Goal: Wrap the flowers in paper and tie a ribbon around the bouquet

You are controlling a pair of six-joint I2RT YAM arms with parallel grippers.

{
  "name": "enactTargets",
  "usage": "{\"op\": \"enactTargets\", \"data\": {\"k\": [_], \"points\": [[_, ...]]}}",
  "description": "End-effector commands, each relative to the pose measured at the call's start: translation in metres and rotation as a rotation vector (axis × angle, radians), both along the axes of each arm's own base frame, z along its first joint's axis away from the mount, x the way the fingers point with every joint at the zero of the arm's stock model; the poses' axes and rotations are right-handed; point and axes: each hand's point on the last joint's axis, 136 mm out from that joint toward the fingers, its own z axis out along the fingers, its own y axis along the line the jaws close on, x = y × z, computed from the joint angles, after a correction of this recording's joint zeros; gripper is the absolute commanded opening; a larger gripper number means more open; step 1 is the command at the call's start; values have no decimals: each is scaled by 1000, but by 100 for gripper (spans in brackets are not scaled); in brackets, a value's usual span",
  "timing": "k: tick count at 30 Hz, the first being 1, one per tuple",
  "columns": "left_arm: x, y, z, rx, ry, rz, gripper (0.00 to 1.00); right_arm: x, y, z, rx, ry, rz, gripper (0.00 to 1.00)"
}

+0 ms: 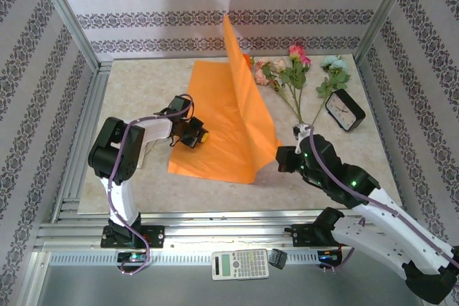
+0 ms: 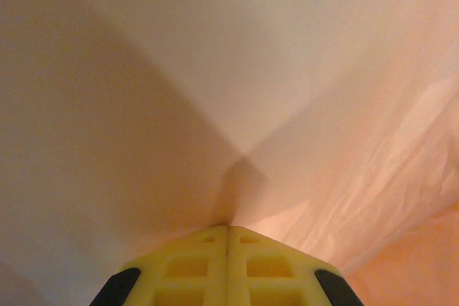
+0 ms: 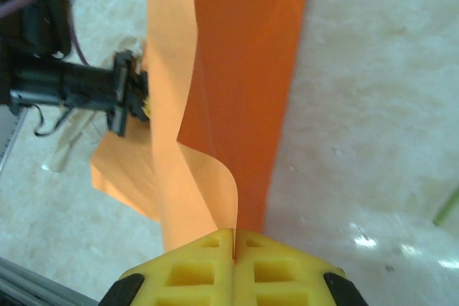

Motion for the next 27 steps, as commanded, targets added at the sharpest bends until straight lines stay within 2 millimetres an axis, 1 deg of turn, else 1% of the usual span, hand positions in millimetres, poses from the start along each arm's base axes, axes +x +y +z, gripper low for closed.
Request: {"op": "enactTargets", "data": {"k": [1,4,6,8,12,13,15,16,18,20,21,22,23,24,25,26,27], "points": [[8,34,-30,94,45,56,0,-20,-30,-33,-70,108,-86,0],[26,41,-35,90,41,61,0,-34,-49,-54,-69,163,-158,0],[37,43,-39,79,34,65,0,-42,-55,-71,-68,220,-196,0],[48,45,-40,78,26,57,0,-49,-54,-89,-66,291,-207,0],[62,61,-35,125,16,75,0,-68,-62,-131,-103,473,-287,0],[66,66,-33,133,9,85,0,-72,-58,-144,-102,519,-285,0],[73,71,-31,133,-6,84,0,-76,-52,-156,-96,570,-277,0],[79,72,-27,131,-26,73,0,-76,-48,-159,-95,587,-266,9],[86,72,-17,145,-57,41,0,-73,-42,-157,-112,600,-242,31],[92,72,3,159,-101,22,0,-69,-42,-149,-145,590,-227,44],[93,72,19,172,-131,20,0,-66,-44,-141,-165,575,-225,48],[92,71,36,185,-163,19,1,-63,-45,-133,-180,556,-224,50],[89,68,51,192,-187,12,4,-58,-46,-122,-190,529,-225,52],[83,61,66,198,-207,-2,7,-53,-47,-111,-198,503,-229,53],[74,50,78,191,-216,-24,8,-49,-50,-102,-209,482,-240,53],[64,37,84,168,-214,-50,8,-45,-53,-95,-215,469,-252,53],[50,19,89,135,-202,-80,8,-41,-54,-89,-216,456,-260,54]]}}
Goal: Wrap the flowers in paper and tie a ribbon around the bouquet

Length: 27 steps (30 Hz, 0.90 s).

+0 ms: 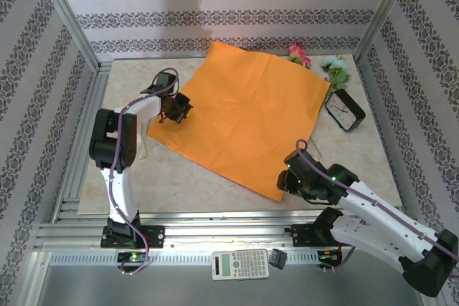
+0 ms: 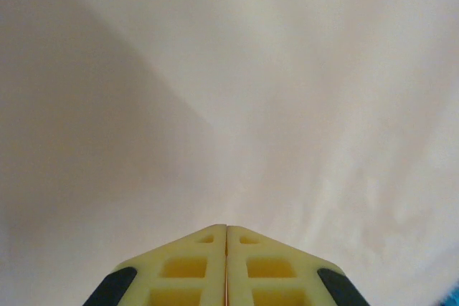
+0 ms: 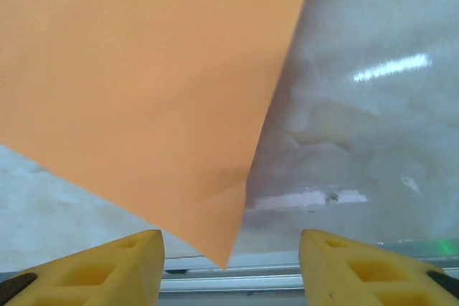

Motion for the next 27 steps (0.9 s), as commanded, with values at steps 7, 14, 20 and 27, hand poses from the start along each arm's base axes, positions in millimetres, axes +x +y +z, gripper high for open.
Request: {"op": "enactTargets", "data": {"k": [7,14,20,27], "points": [[-108,-134,10,-246,75,-148,5,76,19,9,89,-45,14,31],[-101,-122,-33,-210,135,-148,1,106,54,-33,98,70,139,23],[-82,-75,-54,-130,158,-112,0,84,76,-79,64,213,223,22],[-56,-47,-56,-124,157,-86,0,52,103,-111,41,337,309,22]]}}
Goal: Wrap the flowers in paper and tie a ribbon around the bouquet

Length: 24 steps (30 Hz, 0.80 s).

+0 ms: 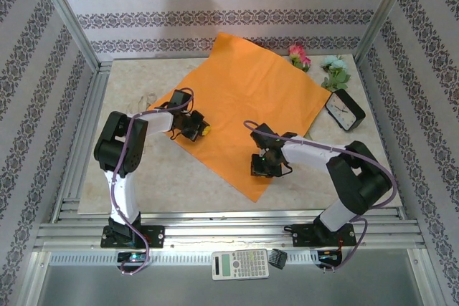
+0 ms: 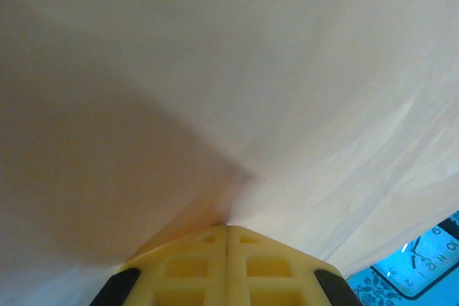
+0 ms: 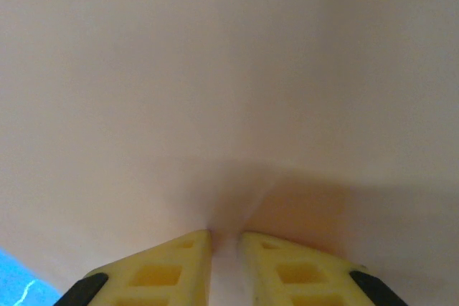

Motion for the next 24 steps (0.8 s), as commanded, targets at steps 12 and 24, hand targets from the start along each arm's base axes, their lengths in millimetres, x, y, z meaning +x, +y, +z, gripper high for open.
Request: {"op": "enactTargets", "data": {"k": [12,24], "points": [[3,36,40,113,-60,-55,22,-40,26,-17,-35,107,81,23],[-72,112,37,329,90,-148,48,-45,0,-16,-11,132,-93,24]]}}
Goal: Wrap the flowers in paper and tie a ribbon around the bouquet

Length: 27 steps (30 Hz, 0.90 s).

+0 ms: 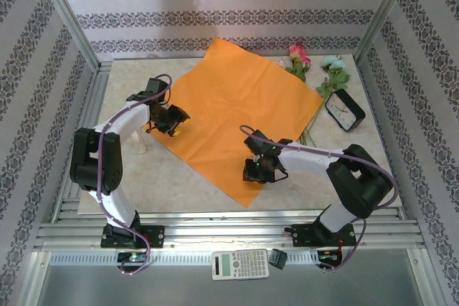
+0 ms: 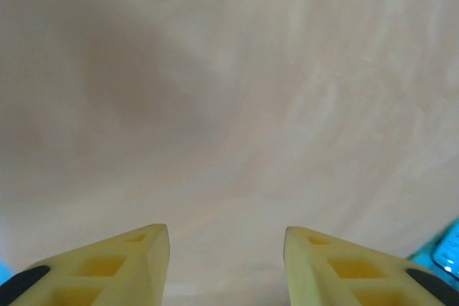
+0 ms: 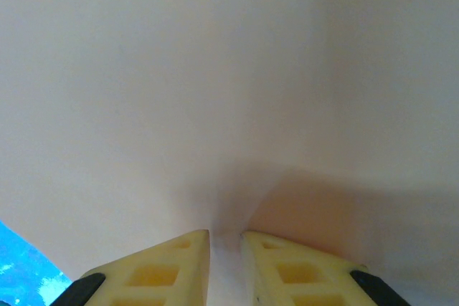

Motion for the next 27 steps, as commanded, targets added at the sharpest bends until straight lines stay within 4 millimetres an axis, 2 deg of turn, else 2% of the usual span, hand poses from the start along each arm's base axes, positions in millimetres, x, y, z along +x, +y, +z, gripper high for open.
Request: {"op": "enactTargets", "data": {"k": [1,5,10,16,18,21,24,27], "points": [[-37,26,-28,88,138,-48,48,-25,-26,-18,-78,109,-75,24],[-42,14,-48,21,192,-46,48,-28,-26,-20,-42,121,-110,24],[-27,7,-66,-23,177,-14,40,-32,-13,-21,-2,148,-53,25],[-21,33,-68,140,187,5,29,-41,26,-20,73,209,83,27],[-22,36,-63,147,177,20,26,-43,30,-17,56,202,110,29],[-19,26,-43,129,128,34,25,-37,21,-6,16,139,103,34],[-20,-4,-20,103,78,11,25,-26,9,15,4,65,87,41],[-23,-37,-1,85,36,-31,27,-16,-7,38,-10,9,62,43]]}}
